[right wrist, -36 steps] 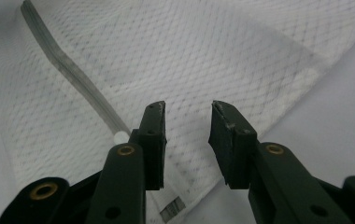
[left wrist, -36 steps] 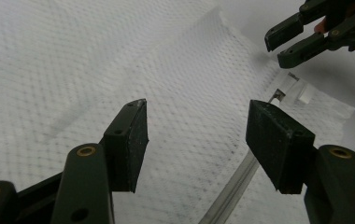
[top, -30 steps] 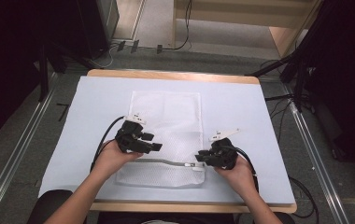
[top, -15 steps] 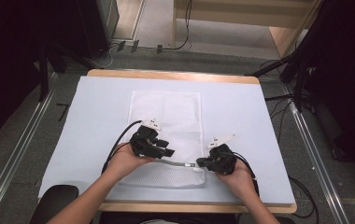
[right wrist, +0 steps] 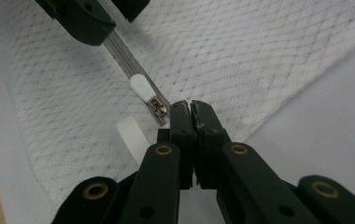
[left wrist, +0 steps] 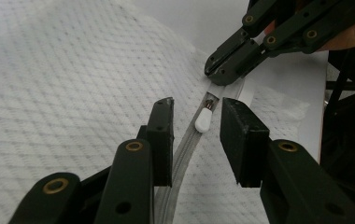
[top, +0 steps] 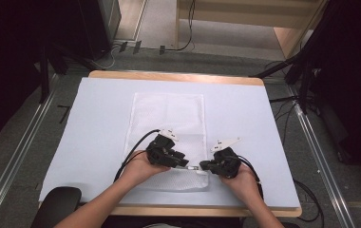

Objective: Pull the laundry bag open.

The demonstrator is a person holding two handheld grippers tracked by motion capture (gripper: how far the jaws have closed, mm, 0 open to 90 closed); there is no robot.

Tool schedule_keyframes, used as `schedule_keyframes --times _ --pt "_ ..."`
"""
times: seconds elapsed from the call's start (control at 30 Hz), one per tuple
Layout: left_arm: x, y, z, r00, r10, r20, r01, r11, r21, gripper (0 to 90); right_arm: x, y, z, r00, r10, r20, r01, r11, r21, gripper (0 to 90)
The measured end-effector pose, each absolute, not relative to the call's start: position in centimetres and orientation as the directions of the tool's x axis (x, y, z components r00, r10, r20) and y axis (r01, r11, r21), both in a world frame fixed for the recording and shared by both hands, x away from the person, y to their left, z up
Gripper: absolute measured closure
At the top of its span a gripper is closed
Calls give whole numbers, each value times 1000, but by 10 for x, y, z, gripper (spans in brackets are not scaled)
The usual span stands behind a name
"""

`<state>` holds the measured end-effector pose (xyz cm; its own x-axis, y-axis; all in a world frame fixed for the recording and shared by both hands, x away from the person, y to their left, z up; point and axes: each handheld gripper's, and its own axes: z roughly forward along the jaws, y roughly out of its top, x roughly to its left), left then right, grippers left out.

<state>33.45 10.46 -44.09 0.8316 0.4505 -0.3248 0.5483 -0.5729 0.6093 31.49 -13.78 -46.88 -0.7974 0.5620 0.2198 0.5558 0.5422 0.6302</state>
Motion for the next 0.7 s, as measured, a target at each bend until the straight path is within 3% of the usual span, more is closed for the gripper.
schedule_keyframes --times 0.33,0.7 --pt "333 90 -453 833 430 -349 552 -590 589 804 313 -136 -468 -801 564 200 545 551 632 899" --pt "334 86 -465 823 444 -354 566 -590 576 802 313 -136 -468 -801 565 199 546 552 631 898"
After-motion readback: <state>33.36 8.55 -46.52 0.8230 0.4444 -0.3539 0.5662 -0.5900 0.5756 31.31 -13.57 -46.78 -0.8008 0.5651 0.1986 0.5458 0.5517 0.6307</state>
